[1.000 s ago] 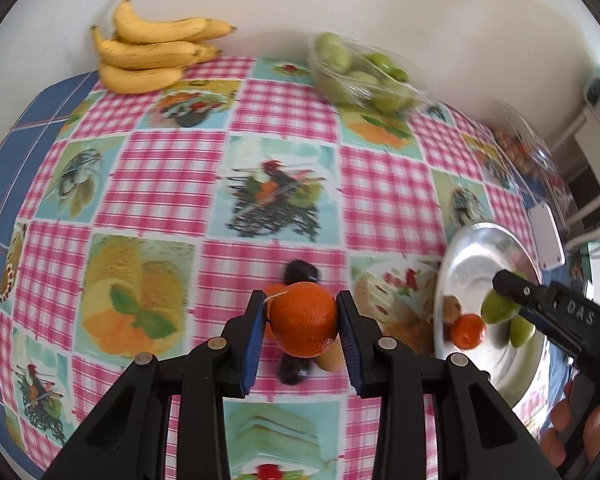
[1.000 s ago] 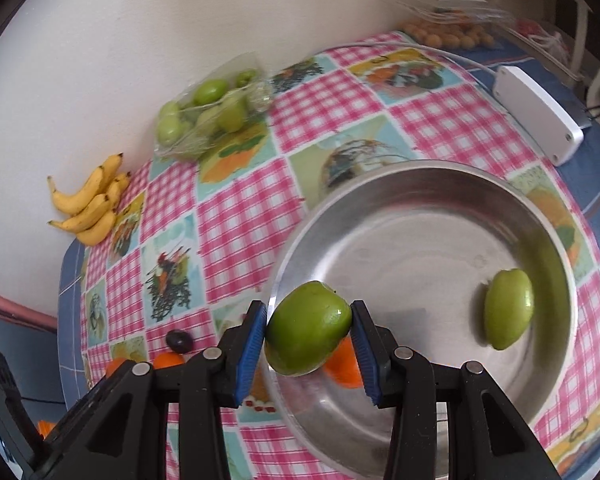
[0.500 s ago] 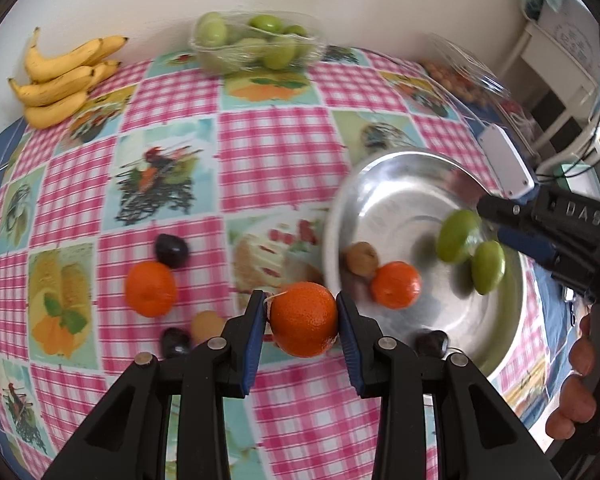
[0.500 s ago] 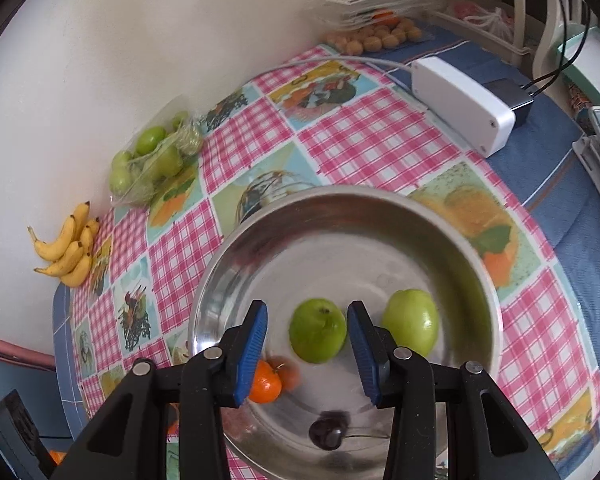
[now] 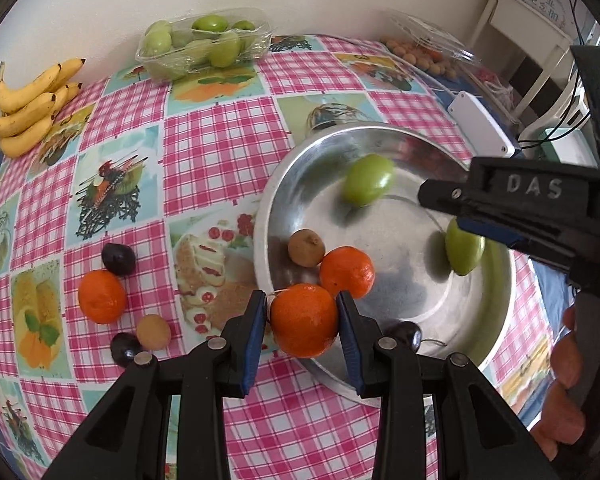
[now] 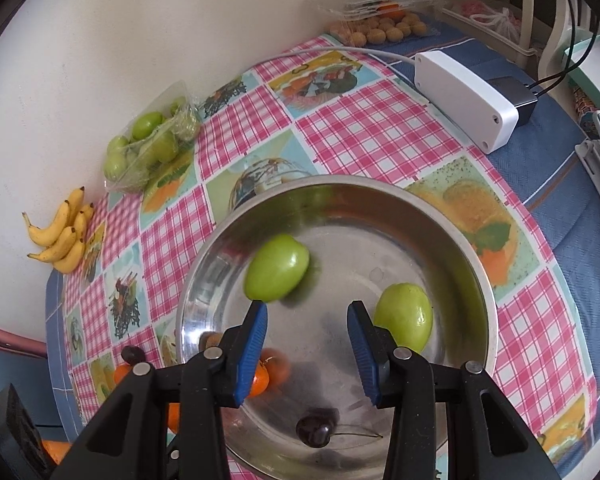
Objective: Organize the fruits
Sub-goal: 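Carry the mango into the steel bowl and open the right gripper while the left carries the tangerine, then lower the tangerine into the steel bowl and open the left gripper, then move both open grippers back toward the remaining fruit cluster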
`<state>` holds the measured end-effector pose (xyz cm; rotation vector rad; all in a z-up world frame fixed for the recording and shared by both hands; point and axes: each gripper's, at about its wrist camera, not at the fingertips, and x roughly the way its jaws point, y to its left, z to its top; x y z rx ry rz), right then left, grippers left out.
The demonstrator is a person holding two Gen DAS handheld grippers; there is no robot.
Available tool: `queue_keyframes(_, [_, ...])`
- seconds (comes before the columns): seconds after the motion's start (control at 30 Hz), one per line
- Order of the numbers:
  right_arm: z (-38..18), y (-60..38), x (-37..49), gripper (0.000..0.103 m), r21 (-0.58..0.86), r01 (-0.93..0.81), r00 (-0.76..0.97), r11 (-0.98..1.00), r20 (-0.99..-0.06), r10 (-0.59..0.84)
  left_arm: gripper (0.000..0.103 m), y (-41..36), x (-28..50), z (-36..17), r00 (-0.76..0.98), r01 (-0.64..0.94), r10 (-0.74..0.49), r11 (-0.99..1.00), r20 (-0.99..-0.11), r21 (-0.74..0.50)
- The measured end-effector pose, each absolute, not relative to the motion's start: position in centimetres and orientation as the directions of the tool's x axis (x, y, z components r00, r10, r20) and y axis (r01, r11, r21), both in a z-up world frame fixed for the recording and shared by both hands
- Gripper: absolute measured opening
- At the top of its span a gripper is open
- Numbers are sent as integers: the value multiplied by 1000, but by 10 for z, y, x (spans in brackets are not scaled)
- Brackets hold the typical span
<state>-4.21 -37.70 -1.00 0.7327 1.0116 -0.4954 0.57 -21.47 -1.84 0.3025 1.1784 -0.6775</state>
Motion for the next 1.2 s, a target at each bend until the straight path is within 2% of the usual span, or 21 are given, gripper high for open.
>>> queue_keyframes(0.33, [-11, -376, -41, 45, 305, 677, 446, 669, -894, -44, 37, -227, -3, -20, 201, 659, -344, 740, -917, -133])
queue_keyframes(0.6, [-12, -375, -41, 45, 297, 677, 438, 674, -898, -44, 37, -216, 6, -18, 212, 622, -335, 771, -918, -138])
queue_keyframes(0.93, [-11, -366, -35, 44, 261, 652, 421, 711, -906, -53, 37, -167, 48, -14, 285, 447, -285, 884, -915, -136])
queue_keyframes(1.2, [-6, -357, -29, 44, 240, 622, 422, 746, -905, -61, 37, -127, 73, -10, 296, 329, -300, 923, -907, -198])
